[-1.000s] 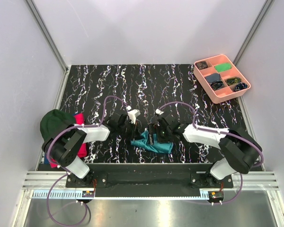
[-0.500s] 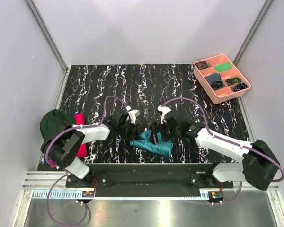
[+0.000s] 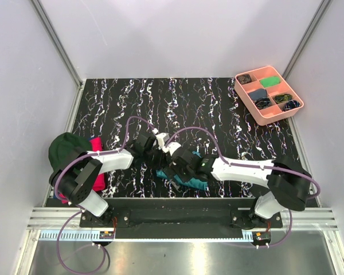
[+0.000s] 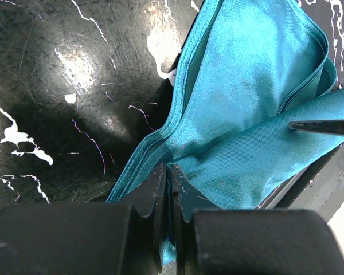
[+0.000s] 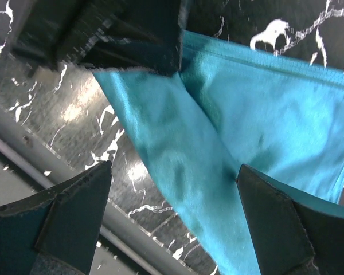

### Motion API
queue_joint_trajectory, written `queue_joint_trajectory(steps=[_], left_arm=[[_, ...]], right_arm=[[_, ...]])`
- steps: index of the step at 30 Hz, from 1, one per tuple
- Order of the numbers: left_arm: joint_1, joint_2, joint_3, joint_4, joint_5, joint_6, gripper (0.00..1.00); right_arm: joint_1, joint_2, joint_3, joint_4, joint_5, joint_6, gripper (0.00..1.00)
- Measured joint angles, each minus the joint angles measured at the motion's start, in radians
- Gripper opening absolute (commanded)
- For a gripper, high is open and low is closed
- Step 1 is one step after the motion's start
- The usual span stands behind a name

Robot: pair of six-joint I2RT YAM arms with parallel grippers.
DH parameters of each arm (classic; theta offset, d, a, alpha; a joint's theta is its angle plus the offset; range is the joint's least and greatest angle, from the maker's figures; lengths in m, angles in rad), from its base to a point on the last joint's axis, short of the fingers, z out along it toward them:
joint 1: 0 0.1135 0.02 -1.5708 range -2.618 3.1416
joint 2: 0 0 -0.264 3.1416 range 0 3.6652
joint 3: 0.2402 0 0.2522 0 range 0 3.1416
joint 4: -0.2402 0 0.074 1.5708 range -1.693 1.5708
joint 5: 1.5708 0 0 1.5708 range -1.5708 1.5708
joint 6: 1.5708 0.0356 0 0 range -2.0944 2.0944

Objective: Fold the napkin, place the utensils inside, and roll it up
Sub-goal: Roll the napkin with the utensil

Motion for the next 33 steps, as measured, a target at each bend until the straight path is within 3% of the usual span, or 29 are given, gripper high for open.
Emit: queue_joint_trajectory(steps=[10, 26, 31, 33], left_arm=[[0.000, 0.000, 0.006, -0.013, -0.003, -0.001, 0.07], [0.000, 0.000, 0.021, -0.036, -0.007, -0.079, 0.12], [0.001, 0.000, 0.026, -0.037, -0.009, -0.106, 0.31], [0.006, -0.001, 0.037, -0.037, -0.009, -0.118, 0.45]], right_arm=[[0.051, 0.097, 0.053, -0.008, 0.072, -0.065, 0.94], [0.063, 0.150, 0.029, -0.008, 0.118, 0.058, 0.52], [0.064, 0.149, 0.020, 0.002, 0.139, 0.073, 0.41], [0.064, 0.145, 0.013, 0.013, 0.145, 0.077, 0.40]])
